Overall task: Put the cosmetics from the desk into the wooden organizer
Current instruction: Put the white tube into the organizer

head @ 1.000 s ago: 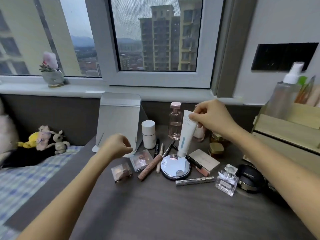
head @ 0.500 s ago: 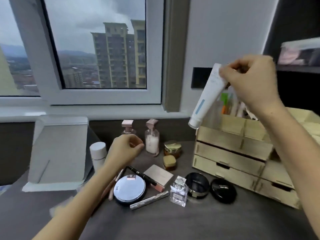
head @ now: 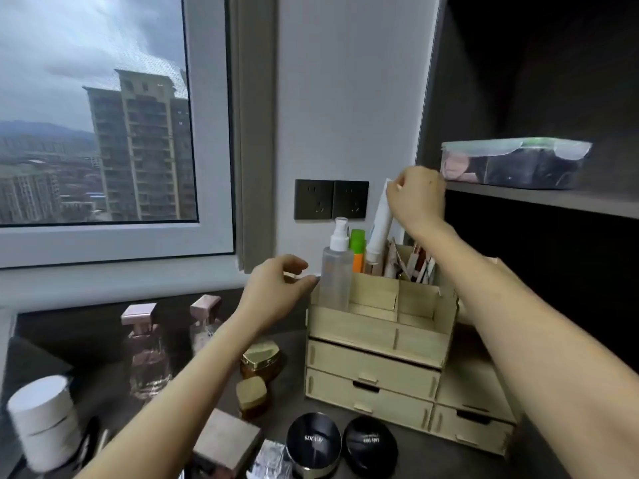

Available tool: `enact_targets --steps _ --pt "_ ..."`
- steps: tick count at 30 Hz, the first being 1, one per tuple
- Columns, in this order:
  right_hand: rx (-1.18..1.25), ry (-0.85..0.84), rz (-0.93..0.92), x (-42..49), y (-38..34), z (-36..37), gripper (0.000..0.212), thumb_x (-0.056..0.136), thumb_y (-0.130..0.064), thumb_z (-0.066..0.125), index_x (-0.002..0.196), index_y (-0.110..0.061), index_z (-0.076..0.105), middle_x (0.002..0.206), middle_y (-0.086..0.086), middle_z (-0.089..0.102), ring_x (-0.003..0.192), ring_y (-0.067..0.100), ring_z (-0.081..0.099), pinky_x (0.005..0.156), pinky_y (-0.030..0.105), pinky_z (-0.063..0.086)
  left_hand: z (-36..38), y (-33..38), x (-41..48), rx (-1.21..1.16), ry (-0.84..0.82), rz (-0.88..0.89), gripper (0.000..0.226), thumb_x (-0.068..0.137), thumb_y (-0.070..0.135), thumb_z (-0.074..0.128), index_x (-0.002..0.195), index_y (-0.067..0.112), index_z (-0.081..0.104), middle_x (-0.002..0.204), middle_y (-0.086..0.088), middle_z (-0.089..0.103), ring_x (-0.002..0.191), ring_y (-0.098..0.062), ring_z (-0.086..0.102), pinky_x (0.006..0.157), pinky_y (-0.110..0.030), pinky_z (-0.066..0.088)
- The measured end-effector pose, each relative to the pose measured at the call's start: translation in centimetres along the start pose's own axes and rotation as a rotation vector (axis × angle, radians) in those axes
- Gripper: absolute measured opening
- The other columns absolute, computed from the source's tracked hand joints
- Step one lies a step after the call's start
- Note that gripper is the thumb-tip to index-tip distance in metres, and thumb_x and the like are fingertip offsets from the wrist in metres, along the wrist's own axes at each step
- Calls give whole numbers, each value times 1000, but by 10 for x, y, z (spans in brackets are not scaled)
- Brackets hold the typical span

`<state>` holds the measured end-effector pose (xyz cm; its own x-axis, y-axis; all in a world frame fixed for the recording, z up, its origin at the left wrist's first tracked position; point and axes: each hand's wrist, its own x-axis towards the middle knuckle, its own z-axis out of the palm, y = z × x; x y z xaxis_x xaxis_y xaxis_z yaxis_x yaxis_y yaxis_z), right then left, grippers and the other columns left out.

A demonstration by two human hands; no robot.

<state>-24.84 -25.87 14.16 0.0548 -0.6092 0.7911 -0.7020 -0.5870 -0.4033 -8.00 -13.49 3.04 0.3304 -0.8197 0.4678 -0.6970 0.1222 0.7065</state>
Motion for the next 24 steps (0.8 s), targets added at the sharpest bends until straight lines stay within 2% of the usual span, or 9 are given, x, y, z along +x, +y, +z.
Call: enact_targets --steps 2,4,7,9,11,13,16,21,24 --pt "-21 -32 25 4 3 18 25 93 -17 50 80 -1 63 82 15 63 75 28 59 54 20 35 5 -2 9 -14 -10 -12 37 83 34 65 116 21 59 108 7 62 94 -8 62 81 -26 51" --pt "-50 -60 31 6 5 34 23 92 -15 50 70 -8 55 73 9 53 64 21 47 44 18 23 8 -6 17 1 -6 -11 36 82 35 66 114 22 59 107 6 63 94 -9 63 82 -28 53" --pt "-78 -126 30 8 9 55 31 90 -8 50 59 -10 45 63 4 47 57 17 42 43 19 20 10 -12 27 6 -8 -17 33 82 34 66 111 21 61 105 4 65 92 -9 63 84 -33 55" --pt "-77 -177 39 9 13 65 31 88 -7 53 58 -9 46 59 1 42 57 17 42 44 20 21 10 -18 32 24 -5 -18 29 83 33 65 108 20 63 102 4 66 90 -7 63 82 -31 55" --pt "-96 -225 55 9 17 73 30 87 -8 56 59 -8 45 59 1 41 55 15 41 44 20 23 11 -24 37 35 -3 -15 24 83 31 64 105 20 65 100 5 67 89 -5 63 79 -26 53" --pt "-112 -284 64 8 19 81 29 85 -8 59 60 -10 45 63 3 45 58 15 46 48 21 32 12 -29 40 32 -3 -22 19 84 29 64 101 20 66 98 5 68 87 -4 63 76 -23 52" --pt "-138 -332 83 11 20 84 12 84 -10 61 74 -8 55 76 7 54 70 21 54 58 26 42 15 -33 44 36 -7 -32 17 84 27 64 99 20 67 96 5 68 87 -6 64 76 -24 52" --pt "-221 -423 133 24 21 82 29 85 -20 60 63 -12 43 78 6 53 66 19 51 47 22 33 16 -37 47 40 -8 -49 15 84 26 65 96 19 68 94 6 68 85 -6 64 75 -24 52" --pt "-260 -474 144 27 22 77 38 89 -42 53 66 -13 44 72 3 54 57 15 46 46 22 29 12 -37 46 44 11 -56 8 84 25 63 92 22 67 90 8 66 84 -4 62 71 -22 48"
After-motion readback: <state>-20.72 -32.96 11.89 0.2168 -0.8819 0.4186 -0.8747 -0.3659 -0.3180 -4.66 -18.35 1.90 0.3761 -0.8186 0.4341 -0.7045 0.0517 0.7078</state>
